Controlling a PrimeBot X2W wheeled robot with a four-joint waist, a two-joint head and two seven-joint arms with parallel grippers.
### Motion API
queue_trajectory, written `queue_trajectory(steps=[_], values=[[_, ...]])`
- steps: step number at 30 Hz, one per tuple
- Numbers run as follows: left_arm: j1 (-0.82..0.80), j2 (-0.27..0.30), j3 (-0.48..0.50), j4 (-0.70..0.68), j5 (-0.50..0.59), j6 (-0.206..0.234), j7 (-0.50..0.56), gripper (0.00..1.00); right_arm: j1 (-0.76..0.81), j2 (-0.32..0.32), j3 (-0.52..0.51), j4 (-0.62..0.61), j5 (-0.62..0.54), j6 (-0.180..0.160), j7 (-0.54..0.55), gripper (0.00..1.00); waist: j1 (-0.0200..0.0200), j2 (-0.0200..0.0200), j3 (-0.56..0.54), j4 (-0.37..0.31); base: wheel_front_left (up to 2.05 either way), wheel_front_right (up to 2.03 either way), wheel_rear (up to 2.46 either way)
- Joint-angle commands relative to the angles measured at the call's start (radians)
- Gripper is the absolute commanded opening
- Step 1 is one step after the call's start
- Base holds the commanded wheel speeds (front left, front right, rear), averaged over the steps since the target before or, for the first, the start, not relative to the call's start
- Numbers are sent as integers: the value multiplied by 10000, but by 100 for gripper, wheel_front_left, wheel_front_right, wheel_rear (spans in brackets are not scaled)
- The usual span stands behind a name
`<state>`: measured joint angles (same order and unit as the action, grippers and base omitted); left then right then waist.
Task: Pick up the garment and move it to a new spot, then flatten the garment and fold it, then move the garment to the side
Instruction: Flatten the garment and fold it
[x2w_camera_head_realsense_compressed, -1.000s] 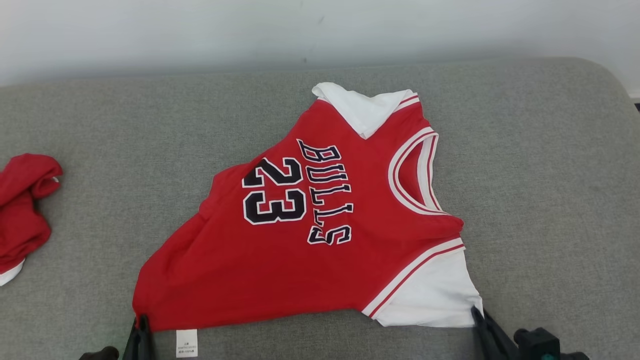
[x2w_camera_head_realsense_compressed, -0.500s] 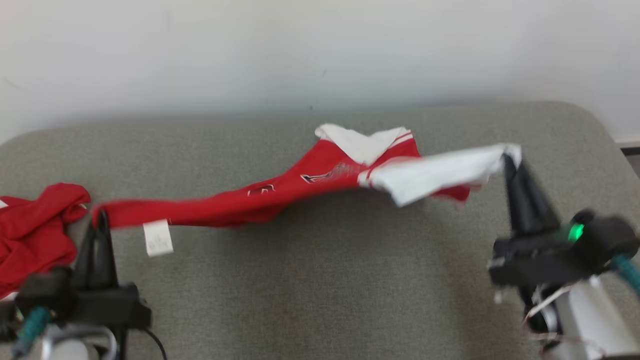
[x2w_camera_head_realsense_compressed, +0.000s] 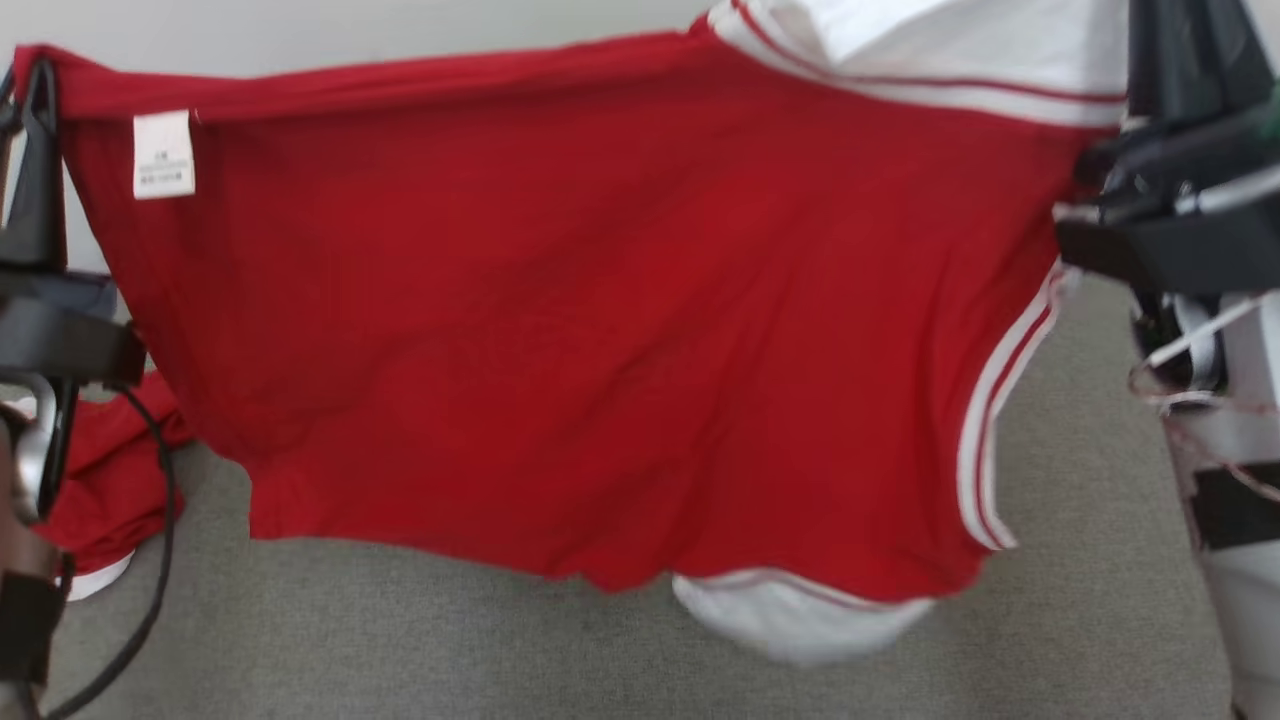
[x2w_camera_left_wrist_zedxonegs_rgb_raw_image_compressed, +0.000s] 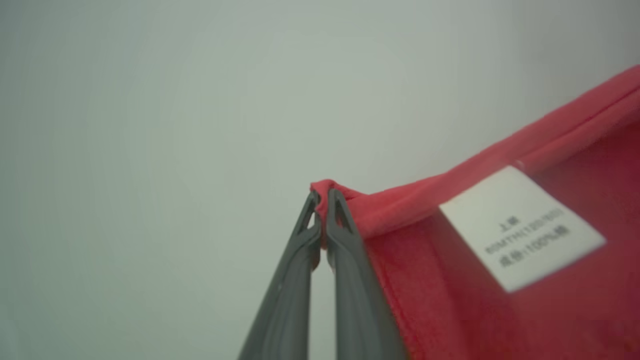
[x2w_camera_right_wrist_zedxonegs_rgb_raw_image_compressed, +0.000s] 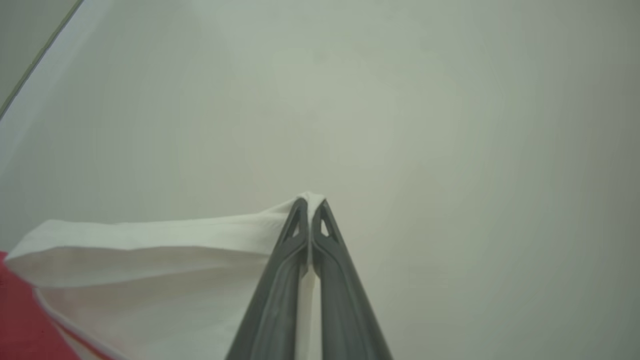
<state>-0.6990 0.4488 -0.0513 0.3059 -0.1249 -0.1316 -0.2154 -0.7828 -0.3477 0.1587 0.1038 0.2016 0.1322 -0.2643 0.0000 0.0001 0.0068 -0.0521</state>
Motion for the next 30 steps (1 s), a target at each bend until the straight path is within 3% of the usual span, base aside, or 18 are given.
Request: queue_trajectory(steps=[1, 15, 30], values=[[-274, 163, -108, 126, -170, 23, 72, 0, -347, -127, 135, 145, -73, -30, 1, 0, 0, -1, 252, 29, 0, 0, 0], [-3485, 608, -809, 747, -7, 62, 322, 0, -4410, -706, 565, 2139, -965, -30, 6, 0, 0, -1, 3385, 45, 0, 0, 0], [-9504, 831, -1870, 2800, 1168, 80, 246, 0, -10062, -955, -910, 4982, -3544, -37, 324, 0, 0, -1, 7249, 66, 0, 0, 0]])
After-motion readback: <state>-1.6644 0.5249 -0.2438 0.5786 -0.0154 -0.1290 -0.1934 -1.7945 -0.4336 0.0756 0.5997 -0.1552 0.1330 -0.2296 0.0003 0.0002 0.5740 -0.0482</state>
